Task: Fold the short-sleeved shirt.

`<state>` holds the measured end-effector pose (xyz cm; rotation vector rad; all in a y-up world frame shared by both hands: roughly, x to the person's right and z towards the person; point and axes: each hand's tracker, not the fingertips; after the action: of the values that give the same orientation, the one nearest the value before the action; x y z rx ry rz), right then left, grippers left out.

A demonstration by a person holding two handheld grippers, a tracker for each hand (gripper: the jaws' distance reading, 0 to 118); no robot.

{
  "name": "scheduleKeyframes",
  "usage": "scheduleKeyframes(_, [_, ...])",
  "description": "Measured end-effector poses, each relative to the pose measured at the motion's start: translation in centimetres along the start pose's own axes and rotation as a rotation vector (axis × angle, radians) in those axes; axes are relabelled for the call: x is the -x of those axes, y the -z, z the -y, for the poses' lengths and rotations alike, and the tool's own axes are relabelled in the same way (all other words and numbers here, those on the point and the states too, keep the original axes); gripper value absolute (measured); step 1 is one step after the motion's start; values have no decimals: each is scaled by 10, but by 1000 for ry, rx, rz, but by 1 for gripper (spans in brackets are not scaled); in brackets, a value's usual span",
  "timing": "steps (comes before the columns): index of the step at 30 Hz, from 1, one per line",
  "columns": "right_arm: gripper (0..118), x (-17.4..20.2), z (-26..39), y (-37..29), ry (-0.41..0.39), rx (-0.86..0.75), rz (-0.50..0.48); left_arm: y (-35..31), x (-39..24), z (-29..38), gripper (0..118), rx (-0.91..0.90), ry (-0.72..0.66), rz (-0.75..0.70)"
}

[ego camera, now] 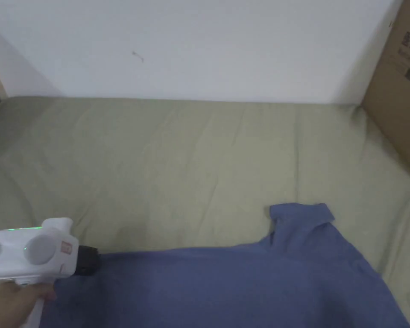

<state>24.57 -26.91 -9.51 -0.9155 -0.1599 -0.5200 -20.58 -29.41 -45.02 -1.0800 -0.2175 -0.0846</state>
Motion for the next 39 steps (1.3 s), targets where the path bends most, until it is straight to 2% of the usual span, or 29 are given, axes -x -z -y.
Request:
scheduleKeyframes(1, [0,-2,-2,2,11,0,-3,-6,-2,2,54,2,25,7])
scheduleKeyframes(2, [0,-3,-5,4,21,-1,-5,-10,-2,2,25,0,46,7])
scheduleKeyframes(3, [0,-6,-12,8,32,1,-12,-13,-1,1,2,-6,44,12])
scheduleKeyframes(5, [0,-7,-27,14,41,-6,-11,-19,2,-2,2,14,-28,60])
scheduleKeyframes(8, [2,-15,-64,26,5,-18,-17,-29,-1,1,2,-2,-11,62])
scheduleKeyframes(9, [15,-17,-80,32,-6,0,-1,-34,-2,1,2,-11,-2,62])
scheduleKeyframes(10, [35,-18,-96,40,-32,35,19,-39,-2,0,2,-18,11,67])
scheduleKeyframes(12, [90,-22,-126,58,-76,35,87,-48,-4,-1,2,-29,26,69])
scheduleKeyframes(13, [101,-24,-141,71,-106,46,121,-52,-4,-3,2,-34,40,71])
scheduleKeyframes(14, [103,-25,-154,82,-120,62,141,-55,-5,-3,2,-42,45,74])
scheduleKeyframes(17, [100,-31,-186,118,-127,112,215,-59,-6,-5,2,-46,56,75])
scheduleKeyframes(21, [100,-37,-190,158,-156,228,211,-57,-8,-4,2,-44,71,68])
scheduleKeyframes(22, [101,-33,-188,155,-157,189,212,-56,-8,-3,2,-44,72,67])
scheduleKeyframes(24, [92,-25,-189,145,-194,197,247,-54,-11,-2,2,-41,81,60])
scheduleKeyframes(25, [79,-21,-190,138,-227,185,247,-52,-12,-3,2,-33,90,51])
scheduleKeyframes(27, [32,-14,-184,130,-332,171,311,-54,-14,-2,2,-37,97,50])
scheduleKeyframes(28, [4,-13,-182,129,-324,186,275,-56,-15,-2,2,-40,93,55])
scheduleKeyframes(29, [1,-10,-180,128,-295,191,269,-58,-15,-3,2,-44,80,68])
scheduleKeyframes(33, [1,-3,-184,118,-263,183,273,-75,-17,-4,2,-55,98,59])
scheduleKeyframes(35, [1,-3,-195,100,-201,140,220,-91,-15,-8,2,-74,98,62])
scheduleKeyframes(39, [1,9,-225,43,-132,54,113,-134,-12,-27,2,-150,96,73])
